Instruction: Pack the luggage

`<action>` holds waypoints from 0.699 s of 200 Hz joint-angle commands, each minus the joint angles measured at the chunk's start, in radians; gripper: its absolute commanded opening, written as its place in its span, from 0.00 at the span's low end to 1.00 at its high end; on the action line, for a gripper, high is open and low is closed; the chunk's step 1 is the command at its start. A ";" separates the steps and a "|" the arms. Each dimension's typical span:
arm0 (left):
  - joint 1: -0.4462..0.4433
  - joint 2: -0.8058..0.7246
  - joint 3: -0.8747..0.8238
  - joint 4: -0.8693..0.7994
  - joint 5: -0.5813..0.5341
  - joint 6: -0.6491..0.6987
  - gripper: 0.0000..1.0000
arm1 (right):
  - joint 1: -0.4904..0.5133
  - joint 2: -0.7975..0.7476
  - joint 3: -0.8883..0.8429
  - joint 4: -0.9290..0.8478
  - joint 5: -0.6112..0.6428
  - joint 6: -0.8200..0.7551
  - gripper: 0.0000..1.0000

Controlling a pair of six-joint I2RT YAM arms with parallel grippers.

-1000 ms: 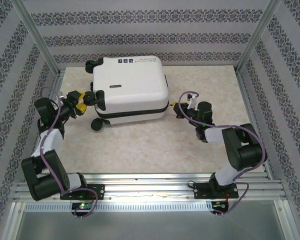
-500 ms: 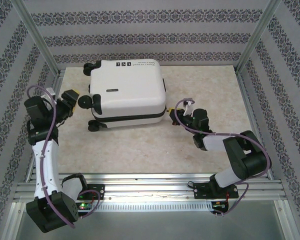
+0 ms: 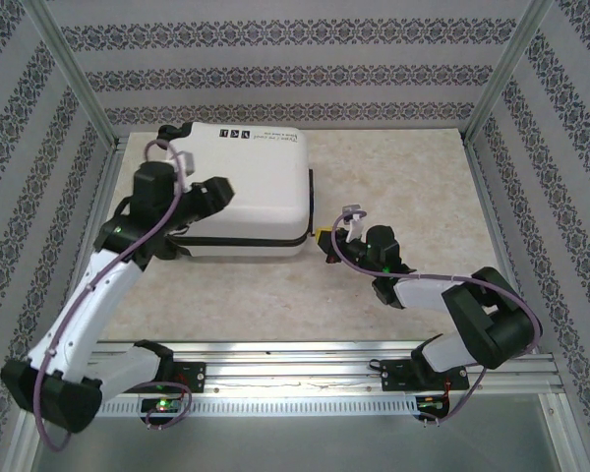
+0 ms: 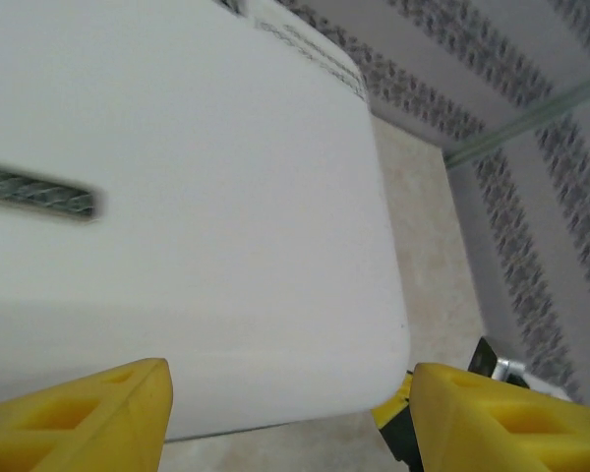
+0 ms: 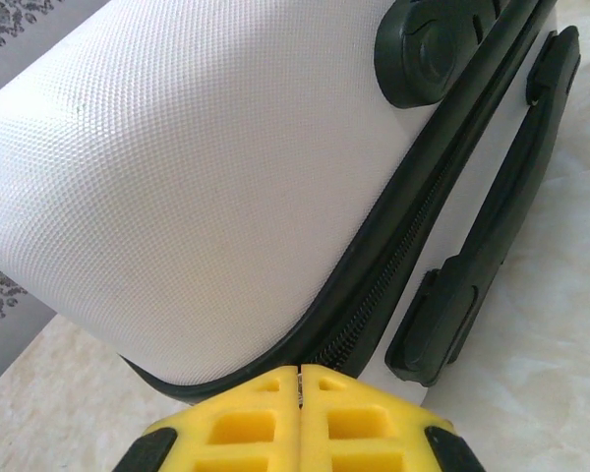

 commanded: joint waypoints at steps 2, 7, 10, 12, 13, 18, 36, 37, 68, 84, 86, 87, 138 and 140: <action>-0.178 0.152 0.180 -0.167 -0.296 0.180 0.64 | 0.027 -0.046 -0.012 0.045 -0.020 -0.011 0.00; -0.218 0.200 0.230 -0.199 -0.337 0.200 0.64 | 0.031 -0.048 -0.015 0.045 -0.017 -0.013 0.00; -0.237 0.226 0.263 -0.218 -0.362 0.214 0.63 | 0.032 -0.049 -0.016 0.044 -0.014 -0.013 0.00; -0.253 0.246 0.283 -0.230 -0.378 0.220 0.63 | 0.033 -0.049 -0.016 0.044 -0.013 -0.013 0.00; -0.259 0.256 0.292 -0.235 -0.386 0.224 0.63 | 0.034 -0.049 -0.017 0.044 -0.012 -0.013 0.00; -0.289 0.299 0.343 -0.265 -0.420 0.242 0.62 | 0.035 -0.051 -0.020 0.044 -0.010 -0.014 0.00; -0.373 0.449 0.508 -0.350 -0.518 0.297 0.61 | 0.041 -0.052 -0.028 0.048 0.001 -0.015 0.00; -0.377 0.453 0.519 -0.355 -0.523 0.299 0.61 | 0.041 -0.052 -0.029 0.048 0.001 -0.015 0.00; -0.475 0.692 0.801 -0.546 -0.738 0.355 0.61 | 0.045 -0.059 -0.039 0.046 0.017 -0.017 0.00; -0.506 0.816 0.956 -0.666 -0.810 0.364 0.62 | 0.045 -0.062 -0.041 0.044 0.027 -0.015 0.00; -0.509 0.829 0.971 -0.680 -0.816 0.366 0.62 | 0.045 -0.062 -0.041 0.043 0.027 -0.015 0.00; -0.511 0.838 0.980 -0.686 -0.818 0.366 0.62 | 0.045 -0.062 -0.041 0.042 0.027 -0.015 0.00; -0.537 1.061 1.232 -0.888 -0.880 0.351 0.65 | 0.043 -0.062 -0.047 0.047 0.031 -0.014 0.00; -0.537 1.064 1.232 -0.890 -0.878 0.348 0.65 | 0.043 -0.061 -0.047 0.047 0.032 -0.015 0.00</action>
